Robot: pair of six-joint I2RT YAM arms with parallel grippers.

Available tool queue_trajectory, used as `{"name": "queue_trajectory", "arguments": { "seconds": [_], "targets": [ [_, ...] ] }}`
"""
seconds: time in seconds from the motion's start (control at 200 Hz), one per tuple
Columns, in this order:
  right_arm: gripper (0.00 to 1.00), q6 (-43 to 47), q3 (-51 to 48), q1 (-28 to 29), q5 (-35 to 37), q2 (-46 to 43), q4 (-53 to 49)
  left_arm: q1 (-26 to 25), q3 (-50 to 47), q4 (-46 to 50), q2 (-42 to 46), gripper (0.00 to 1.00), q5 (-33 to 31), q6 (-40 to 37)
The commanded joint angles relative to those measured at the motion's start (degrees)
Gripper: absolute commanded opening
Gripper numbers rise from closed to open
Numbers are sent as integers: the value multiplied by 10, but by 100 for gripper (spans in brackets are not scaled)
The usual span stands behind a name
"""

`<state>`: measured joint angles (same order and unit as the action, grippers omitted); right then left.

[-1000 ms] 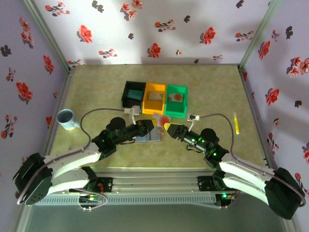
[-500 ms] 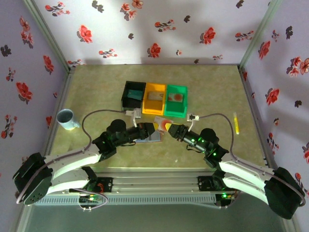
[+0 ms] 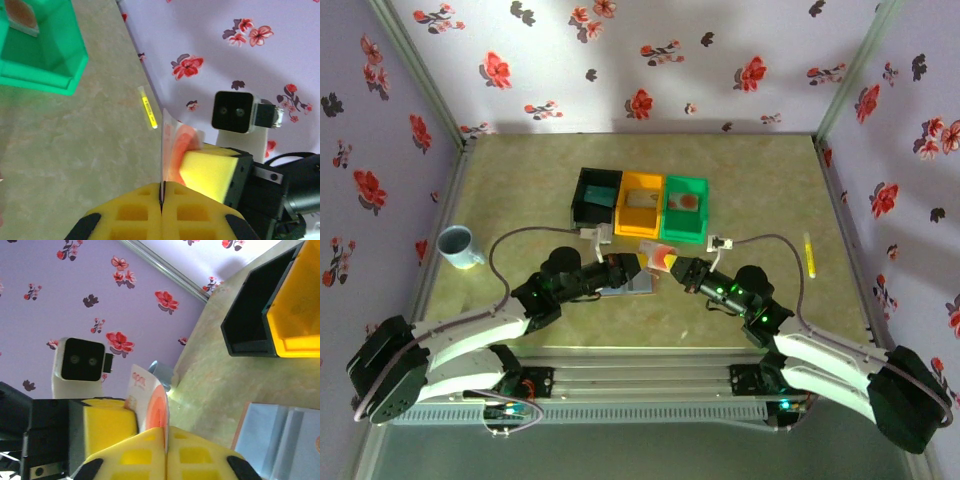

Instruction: Take the credit cards out of the card holder

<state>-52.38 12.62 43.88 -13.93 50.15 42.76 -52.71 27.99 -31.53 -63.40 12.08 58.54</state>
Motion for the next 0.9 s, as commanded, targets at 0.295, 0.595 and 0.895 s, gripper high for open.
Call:
{"name": "queue_trajectory", "arguments": {
  "seconds": [0.295,0.595,0.895],
  "targets": [
    [0,58,34,-6,16,-56,-99,13,51,144,50,61,10,-71],
    [0,175,165,-80,56,-73,-390,104,150,463,143,94,-13,-171],
    [0,206,301,-220,-19,63,-479,230,275,747,137,100,-78,-278]
  ]
}}
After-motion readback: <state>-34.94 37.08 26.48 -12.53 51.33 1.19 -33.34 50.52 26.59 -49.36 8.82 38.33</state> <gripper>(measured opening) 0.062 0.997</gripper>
